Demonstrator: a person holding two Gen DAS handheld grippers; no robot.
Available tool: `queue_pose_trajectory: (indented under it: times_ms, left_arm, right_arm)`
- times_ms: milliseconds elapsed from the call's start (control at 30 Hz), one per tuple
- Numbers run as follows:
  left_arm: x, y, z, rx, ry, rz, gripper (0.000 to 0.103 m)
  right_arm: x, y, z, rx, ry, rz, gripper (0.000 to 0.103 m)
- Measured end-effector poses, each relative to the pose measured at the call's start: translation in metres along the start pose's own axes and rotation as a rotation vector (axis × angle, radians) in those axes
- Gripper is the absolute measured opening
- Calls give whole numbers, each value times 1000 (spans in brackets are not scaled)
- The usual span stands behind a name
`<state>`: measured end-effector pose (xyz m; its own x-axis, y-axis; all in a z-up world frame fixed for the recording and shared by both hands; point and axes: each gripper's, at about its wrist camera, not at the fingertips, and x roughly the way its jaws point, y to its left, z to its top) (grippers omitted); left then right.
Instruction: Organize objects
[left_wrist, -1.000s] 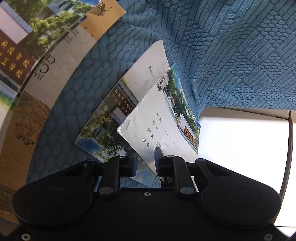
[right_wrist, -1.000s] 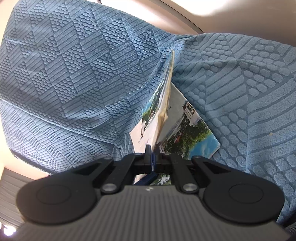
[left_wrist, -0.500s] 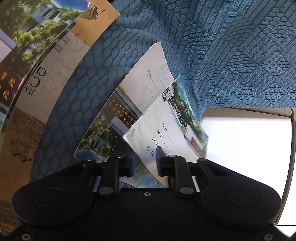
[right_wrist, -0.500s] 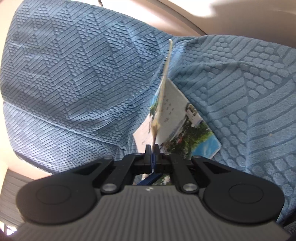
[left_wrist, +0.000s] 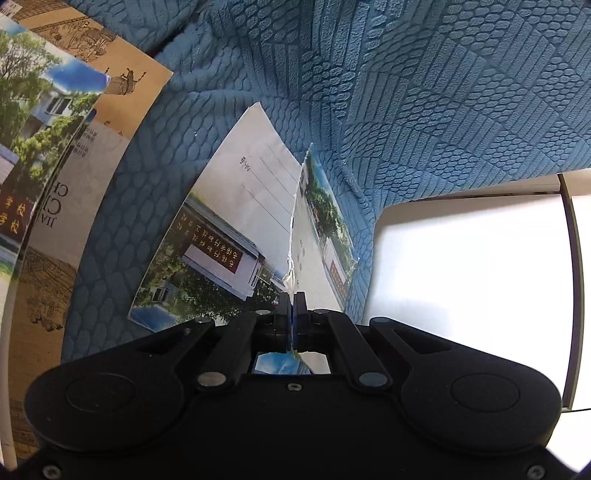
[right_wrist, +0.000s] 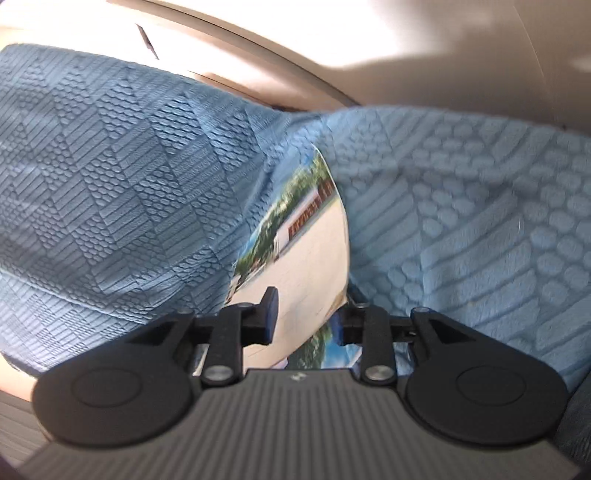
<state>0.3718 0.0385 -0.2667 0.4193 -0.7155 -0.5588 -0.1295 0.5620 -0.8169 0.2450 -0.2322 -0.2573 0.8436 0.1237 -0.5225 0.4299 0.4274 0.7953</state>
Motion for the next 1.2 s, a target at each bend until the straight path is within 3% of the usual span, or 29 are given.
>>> queue_pose_trajectory:
  times_ms: [100, 267, 833, 1200]
  left_arm:
    - [-7, 1, -1, 14, -15, 12, 0]
    - [-18, 7, 1, 11, -8, 13, 0]
    - [-79, -10, -6, 62, 1, -41, 1]
    - [-157, -16, -14, 109, -41, -96, 3]
  right_arm:
    - [3, 5, -2, -38, 23, 2, 14]
    - [-6, 20, -5, -128, -6, 49, 7]
    - [-48, 71, -14, -230, 6, 63, 7]
    - [-85, 114, -36, -258, 16, 148, 8]
